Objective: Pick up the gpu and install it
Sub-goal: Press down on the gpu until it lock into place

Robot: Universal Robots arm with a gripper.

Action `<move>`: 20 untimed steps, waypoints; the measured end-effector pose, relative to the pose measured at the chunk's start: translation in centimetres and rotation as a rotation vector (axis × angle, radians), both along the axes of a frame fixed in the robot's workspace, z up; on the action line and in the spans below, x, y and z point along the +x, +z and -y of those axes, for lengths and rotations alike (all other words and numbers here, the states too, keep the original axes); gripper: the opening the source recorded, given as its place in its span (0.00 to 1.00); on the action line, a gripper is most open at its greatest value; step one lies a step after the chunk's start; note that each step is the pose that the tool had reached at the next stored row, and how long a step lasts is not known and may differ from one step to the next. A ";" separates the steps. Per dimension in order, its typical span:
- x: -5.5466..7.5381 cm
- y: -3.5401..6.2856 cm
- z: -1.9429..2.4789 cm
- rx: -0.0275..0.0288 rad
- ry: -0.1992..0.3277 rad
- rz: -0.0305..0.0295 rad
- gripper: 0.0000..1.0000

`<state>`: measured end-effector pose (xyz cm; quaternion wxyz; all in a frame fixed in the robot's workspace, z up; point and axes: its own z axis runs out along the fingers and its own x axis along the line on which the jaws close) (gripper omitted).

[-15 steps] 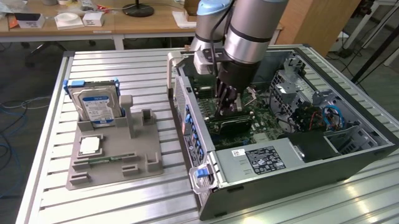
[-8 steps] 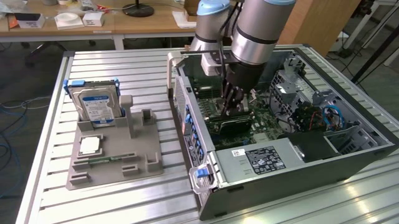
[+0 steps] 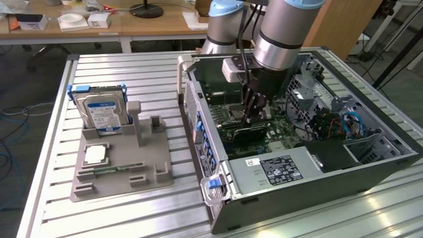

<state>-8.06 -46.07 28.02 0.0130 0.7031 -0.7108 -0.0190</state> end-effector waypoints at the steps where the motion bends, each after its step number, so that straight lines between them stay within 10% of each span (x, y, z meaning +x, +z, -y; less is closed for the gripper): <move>1: 0.0 0.00 0.00 -0.0001 0.000 -0.0001 0.11; 20: 1.6 -1.66 -0.09 0.0041 0.002 0.0031 0.11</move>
